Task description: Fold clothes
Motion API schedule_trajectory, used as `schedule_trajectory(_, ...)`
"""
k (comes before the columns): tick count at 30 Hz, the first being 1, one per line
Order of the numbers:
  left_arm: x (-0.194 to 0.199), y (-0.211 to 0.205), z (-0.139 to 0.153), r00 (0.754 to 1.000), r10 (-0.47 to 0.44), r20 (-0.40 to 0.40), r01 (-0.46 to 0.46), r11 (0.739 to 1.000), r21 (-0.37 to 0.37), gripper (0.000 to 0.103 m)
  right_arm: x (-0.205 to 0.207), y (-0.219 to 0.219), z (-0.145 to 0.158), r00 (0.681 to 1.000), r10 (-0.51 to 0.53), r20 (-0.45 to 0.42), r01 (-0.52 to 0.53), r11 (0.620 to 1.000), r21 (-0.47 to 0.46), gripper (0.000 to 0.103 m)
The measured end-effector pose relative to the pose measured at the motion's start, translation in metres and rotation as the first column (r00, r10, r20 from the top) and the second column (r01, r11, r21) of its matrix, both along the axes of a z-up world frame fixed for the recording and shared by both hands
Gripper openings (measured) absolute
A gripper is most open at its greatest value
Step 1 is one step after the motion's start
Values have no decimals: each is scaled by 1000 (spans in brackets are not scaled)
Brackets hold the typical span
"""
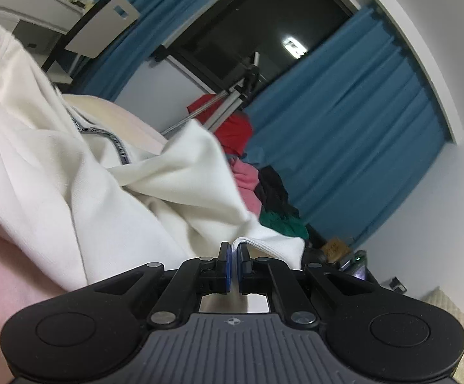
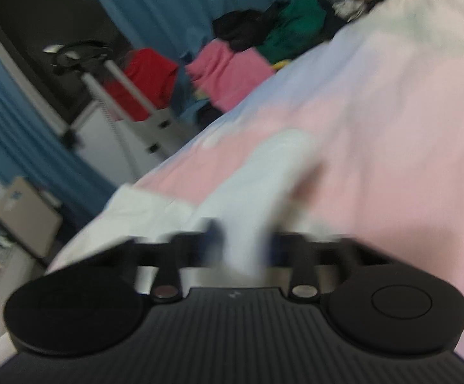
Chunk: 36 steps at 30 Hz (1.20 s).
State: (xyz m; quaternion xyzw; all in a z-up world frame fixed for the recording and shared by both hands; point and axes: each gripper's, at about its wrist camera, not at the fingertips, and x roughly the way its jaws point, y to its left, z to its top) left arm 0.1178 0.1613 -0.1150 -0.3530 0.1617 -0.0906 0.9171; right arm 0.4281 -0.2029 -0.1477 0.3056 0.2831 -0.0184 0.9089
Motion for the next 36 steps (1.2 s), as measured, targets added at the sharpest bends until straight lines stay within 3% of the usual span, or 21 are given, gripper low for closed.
schedule_trajectory(2, 9, 1, -7, 999, -40, -18, 39, 999, -28, 4, 6, 3, 19, 999, -17, 27, 18, 998, -54, 9)
schedule_trajectory(5, 10, -11, -3, 993, -114, 12, 114, 993, 24, 4, 8, 5, 62, 995, -1, 99, 14, 990, -138, 9)
schedule_trajectory(9, 1, -28, 7, 974, -214, 81, 208, 975, 75, 4, -15, -27, 134, 970, -12, 242, 50, 987, -150, 8)
schedule_trajectory(12, -9, -38, 15, 954, -274, 119, 264, 960, 95, 4, -53, -73, 168, 943, -93, 320, 139, 982, -124, 8)
schedule_trajectory(16, -20, -52, 23, 932, -340, 126, 325, 937, 124, 4, -129, -148, 160, 909, -265, 322, 304, 949, -77, 9)
schedule_trajectory(17, -22, -56, 23, 931, -347, 112, 331, 934, 135, 4, -144, -169, 147, 907, -311, 283, 341, 938, -62, 9)
schedule_trajectory(22, -29, -78, 19, 928, -372, 21, 360, 909, 208, 4, -223, -250, 55, 897, -443, 2, 440, 892, 104, 9)
schedule_trajectory(26, -31, -90, 5, 925, -373, -72, 378, 887, 265, 4, -244, -279, -5, 887, -390, -249, 422, 902, 89, 9)
schedule_trajectory(30, -30, -94, -5, 927, -351, -132, 375, 883, 283, 4, -258, -298, -32, 896, -353, -269, 416, 880, 230, 9)
schedule_trajectory(36, -35, -95, -7, 930, -328, -167, 363, 888, 282, 5, -260, -293, -31, 909, -352, -222, 403, 876, 264, 8)
